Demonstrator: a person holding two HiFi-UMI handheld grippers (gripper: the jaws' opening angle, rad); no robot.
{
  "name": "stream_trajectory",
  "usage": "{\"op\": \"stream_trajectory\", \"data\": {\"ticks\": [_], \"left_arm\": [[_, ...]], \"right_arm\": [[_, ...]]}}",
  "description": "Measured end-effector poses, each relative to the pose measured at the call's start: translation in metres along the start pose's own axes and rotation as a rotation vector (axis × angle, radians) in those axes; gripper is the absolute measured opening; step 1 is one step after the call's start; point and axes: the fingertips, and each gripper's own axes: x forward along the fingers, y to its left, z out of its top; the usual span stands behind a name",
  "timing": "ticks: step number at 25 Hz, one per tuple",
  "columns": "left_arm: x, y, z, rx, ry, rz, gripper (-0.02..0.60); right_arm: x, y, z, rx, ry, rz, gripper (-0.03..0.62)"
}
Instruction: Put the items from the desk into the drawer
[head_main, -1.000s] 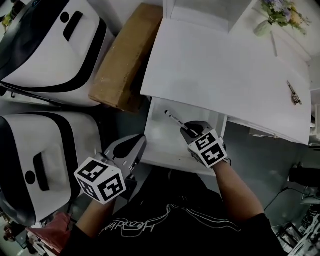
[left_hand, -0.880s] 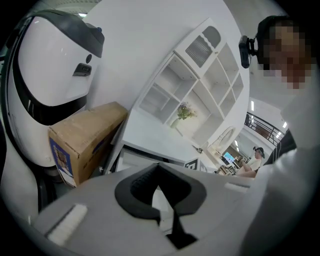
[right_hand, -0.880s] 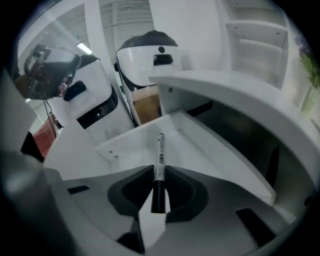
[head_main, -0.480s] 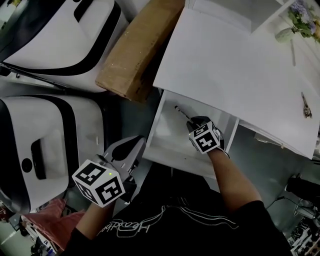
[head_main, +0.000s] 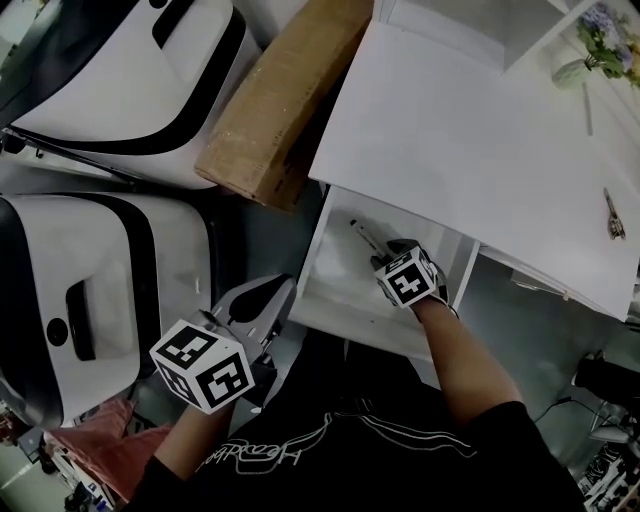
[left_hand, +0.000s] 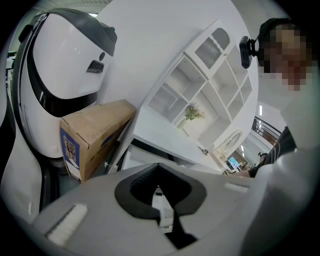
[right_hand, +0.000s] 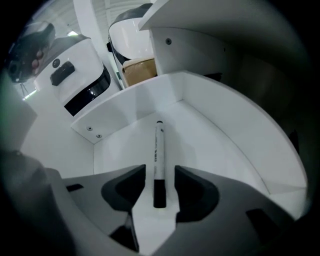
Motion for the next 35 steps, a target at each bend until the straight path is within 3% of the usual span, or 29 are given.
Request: {"op": "stream_trajectory", "data": {"ticks": [5, 9, 12, 17, 21, 24, 28, 35], "left_arm": [[-0.002, -0.012, 0.008, 0.034, 0.004, -0.045, 0.009], [-0.002, -0.032, 0.016, 0.071, 0.010, -0.094, 0.008], [-0.002, -0.055, 0.022, 0.113, 0.015, -0.154, 0.009], [-0.005, -0.098, 0.028, 0.179, 0.022, -0.252, 0.008], [-0.008, -0.133, 0.040, 0.258, 0.014, -0.338, 0.008], [-0.011, -0.161, 0.045, 0.305, 0.009, -0.405, 0.008], [-0.011, -0.198, 0.054, 0.310, 0.009, -0.502, 0.008], [0.006, -0.254, 0.063, 0.351, 0.024, -0.605, 0.008]], "right_arm": [[-0.038, 0.003, 0.010, 0.065, -0.069, -0.012, 0.196], [-0.108, 0.002, 0.027, 0.103, -0.197, -0.039, 0.199], [-0.169, 0.008, 0.035, 0.189, -0.314, -0.037, 0.193], [-0.271, 0.035, 0.052, 0.328, -0.592, -0.016, 0.071], [-0.330, 0.056, 0.064, 0.306, -0.733, -0.016, 0.064], [-0.372, 0.072, 0.077, 0.286, -0.837, 0.026, 0.014], [-0.411, 0.083, 0.081, 0.333, -0.962, 0.092, 0.009], [-0.454, 0.054, 0.043, 0.351, -0.993, -0.113, 0.011]]}}
